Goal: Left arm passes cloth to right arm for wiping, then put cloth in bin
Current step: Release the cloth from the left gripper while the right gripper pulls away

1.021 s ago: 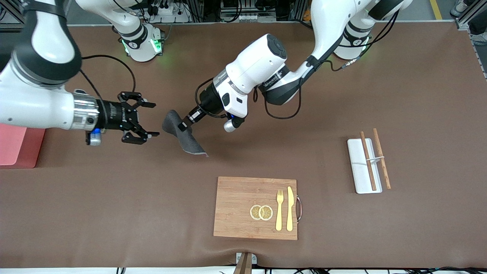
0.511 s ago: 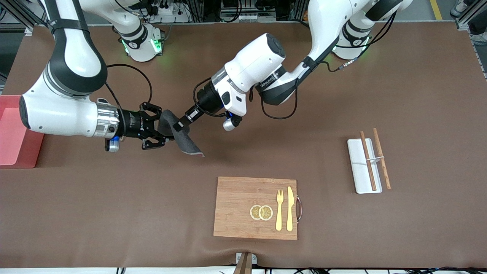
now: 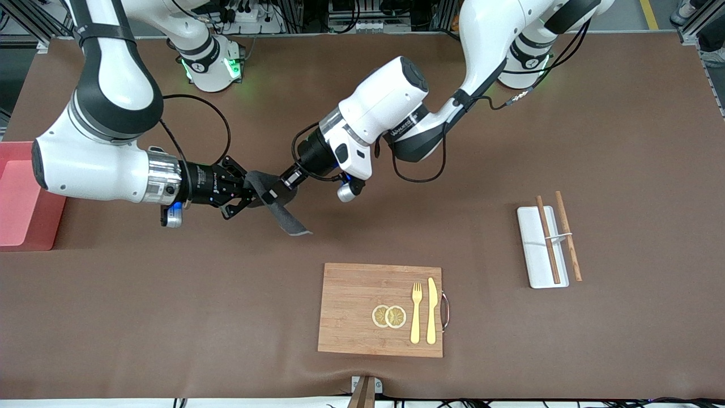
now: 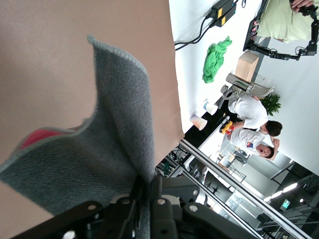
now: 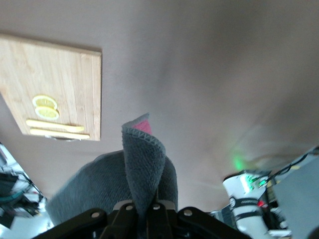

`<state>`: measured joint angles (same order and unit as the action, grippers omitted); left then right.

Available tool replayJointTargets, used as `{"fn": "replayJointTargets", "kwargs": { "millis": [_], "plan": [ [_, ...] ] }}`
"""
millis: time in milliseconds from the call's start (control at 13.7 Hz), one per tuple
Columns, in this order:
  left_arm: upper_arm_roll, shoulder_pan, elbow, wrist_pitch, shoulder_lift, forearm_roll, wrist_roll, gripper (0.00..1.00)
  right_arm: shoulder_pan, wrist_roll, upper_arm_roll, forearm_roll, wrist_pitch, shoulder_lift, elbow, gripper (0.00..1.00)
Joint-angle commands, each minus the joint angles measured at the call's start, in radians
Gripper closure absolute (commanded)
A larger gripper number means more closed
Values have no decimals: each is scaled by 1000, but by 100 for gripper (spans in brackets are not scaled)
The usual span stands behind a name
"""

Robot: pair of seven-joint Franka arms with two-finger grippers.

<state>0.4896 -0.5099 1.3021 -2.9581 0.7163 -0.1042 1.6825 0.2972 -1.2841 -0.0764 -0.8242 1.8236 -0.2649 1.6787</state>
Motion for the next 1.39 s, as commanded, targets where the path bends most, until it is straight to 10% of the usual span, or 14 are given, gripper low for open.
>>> {"fn": "replayJointTargets", "kwargs": {
  "millis": [0, 219, 730, 1313],
  "plan": [
    [-5, -6, -17, -1, 3, 24, -9, 14, 13, 104, -10, 3, 11, -29, -8, 100],
    [-12, 24, 2, 72, -27, 40, -9, 0, 100, 163, -8, 244, 124, -69, -5, 100],
    [-6, 214, -6, 555, -161, 137, -221, 0, 86, 521, -14, 270, 399, -305, 57, 100],
    [-11, 430, 3, 922, -296, 123, -687, 0, -467, 1645, -16, 546, 445, -387, 6, 100]
  ]
}}
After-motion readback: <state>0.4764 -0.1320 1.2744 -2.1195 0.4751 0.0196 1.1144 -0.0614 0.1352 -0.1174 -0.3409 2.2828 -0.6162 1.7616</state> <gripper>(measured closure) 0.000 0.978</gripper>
